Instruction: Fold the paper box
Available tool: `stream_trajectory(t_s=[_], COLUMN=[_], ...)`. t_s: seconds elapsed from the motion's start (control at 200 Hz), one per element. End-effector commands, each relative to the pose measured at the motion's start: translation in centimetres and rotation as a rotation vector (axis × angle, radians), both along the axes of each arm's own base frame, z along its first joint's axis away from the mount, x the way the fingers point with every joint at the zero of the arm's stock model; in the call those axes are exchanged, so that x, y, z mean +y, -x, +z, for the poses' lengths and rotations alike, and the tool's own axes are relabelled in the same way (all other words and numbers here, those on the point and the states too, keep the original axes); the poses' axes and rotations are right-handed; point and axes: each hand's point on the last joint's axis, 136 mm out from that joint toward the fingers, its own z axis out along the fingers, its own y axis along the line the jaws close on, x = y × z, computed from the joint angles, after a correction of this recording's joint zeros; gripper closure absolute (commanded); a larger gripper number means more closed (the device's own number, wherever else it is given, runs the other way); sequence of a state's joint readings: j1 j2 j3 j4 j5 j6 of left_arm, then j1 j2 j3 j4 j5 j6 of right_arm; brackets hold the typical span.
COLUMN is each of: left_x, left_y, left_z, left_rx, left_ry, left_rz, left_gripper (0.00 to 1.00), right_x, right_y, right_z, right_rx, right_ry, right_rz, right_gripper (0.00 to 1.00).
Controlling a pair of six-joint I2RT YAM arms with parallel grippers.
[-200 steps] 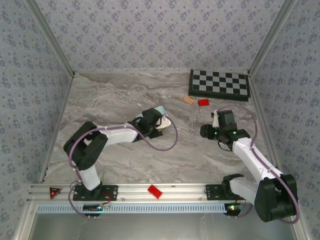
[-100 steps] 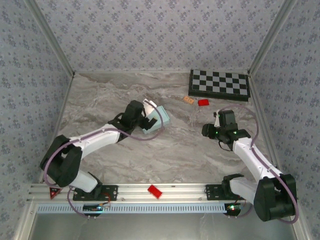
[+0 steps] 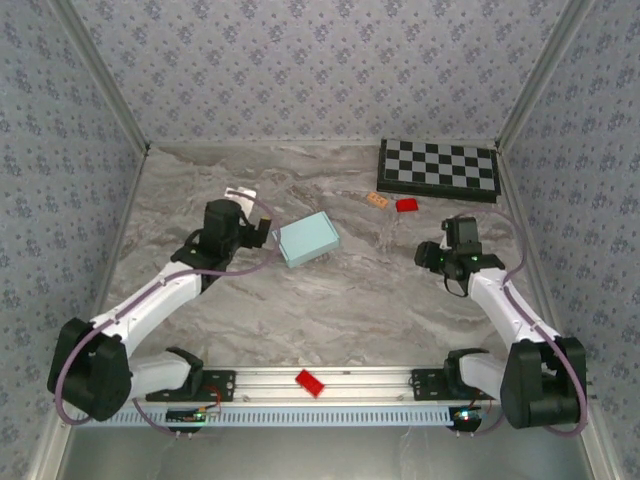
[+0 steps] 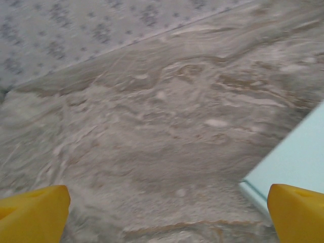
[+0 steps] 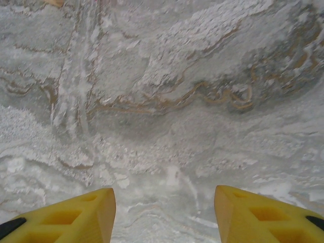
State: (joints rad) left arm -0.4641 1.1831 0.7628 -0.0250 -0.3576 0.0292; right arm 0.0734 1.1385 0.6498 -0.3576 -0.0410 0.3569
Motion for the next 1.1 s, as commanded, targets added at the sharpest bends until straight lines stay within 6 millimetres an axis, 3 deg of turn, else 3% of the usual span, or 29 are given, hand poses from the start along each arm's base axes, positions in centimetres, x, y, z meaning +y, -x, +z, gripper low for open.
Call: stream_trajectory(t_s=[0.0,0.25,0.495,0.74,1.094], left_x=[4.2,9.8,12.6,12.5,10.0], left_y=[0.8,1.7,1.6,0.7,-1.6], left_z=[-0.2,-1.6,-5.1,-8.2,-8.3], left_rx=[0.008,0.02,0.038,0.033,-0.064], left_ry=[0.006,-0.041,-0.015,0.109,0.187], left_rz=[0.182,0.365,0.413,0.315,0.11], left_gripper=[0.01,0.0,0.0,0.0,0.0], right_x=[-1.4,-4.4,-6.1,-5.6,-4.4], right_y=[-1.6,-3.1,-4.4,-6.0,-7.5], right_z=[1.6,1.6,0.6,1.3,2.1], right_rx=[-0.055,-0.111,-0.144,-0.328,-0.51], right_ry=[0.044,0.116,0.17,0.191,0.186], right_rz=[-0.02,-0.065,-0.057,0.008,0.066], right_gripper=[0.44,0.43,0.42,0.41,0.33])
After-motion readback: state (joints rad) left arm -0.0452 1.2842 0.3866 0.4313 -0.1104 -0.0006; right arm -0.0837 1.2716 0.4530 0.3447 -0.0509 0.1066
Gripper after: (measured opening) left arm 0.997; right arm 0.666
